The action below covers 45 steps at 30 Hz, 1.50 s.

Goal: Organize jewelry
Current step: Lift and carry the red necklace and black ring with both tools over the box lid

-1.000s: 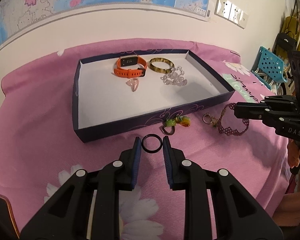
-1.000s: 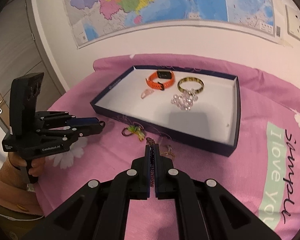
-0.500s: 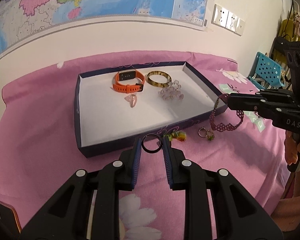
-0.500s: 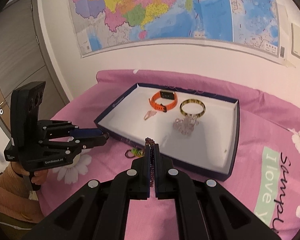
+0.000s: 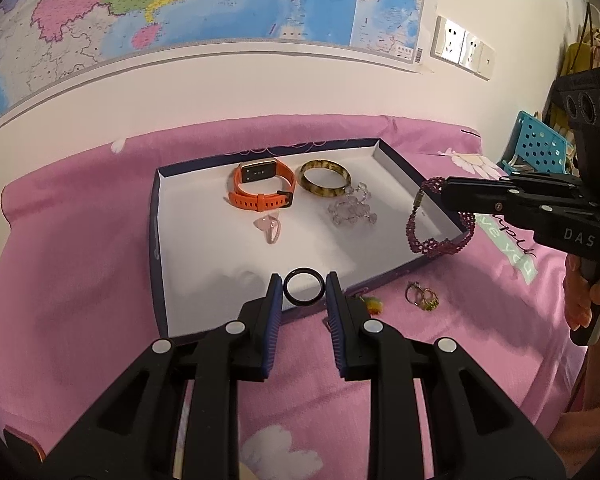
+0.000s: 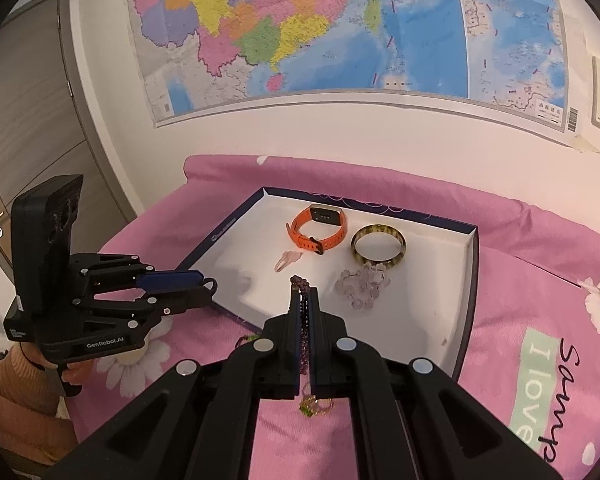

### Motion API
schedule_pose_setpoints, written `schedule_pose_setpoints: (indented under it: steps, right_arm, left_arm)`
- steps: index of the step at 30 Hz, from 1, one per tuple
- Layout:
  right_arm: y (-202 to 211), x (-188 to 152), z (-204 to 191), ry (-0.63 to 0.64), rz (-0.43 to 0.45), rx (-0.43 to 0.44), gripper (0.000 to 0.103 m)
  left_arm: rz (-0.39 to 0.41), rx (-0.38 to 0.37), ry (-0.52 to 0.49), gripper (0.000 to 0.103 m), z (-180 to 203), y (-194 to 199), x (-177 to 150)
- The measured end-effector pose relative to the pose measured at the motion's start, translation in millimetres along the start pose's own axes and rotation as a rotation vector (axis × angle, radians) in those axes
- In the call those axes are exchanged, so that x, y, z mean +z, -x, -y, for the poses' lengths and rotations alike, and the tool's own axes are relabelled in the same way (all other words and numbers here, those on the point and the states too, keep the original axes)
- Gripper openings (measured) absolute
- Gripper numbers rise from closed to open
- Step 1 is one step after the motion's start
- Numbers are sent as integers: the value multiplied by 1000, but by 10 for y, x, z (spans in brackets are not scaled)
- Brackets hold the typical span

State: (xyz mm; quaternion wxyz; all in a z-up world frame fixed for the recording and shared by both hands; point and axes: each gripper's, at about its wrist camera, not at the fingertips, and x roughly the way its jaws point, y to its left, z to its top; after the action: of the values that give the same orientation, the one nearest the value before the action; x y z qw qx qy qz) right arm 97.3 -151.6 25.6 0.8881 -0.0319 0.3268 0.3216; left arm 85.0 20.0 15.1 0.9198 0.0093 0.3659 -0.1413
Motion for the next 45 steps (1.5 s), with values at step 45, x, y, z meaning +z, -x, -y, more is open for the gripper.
schedule_pose_setpoints:
  steps: [45]
  right_arm:
    - [-580,178,269,-85,-67,57,2]
  left_arm:
    - [-92,41,11,22,-63,-607,227]
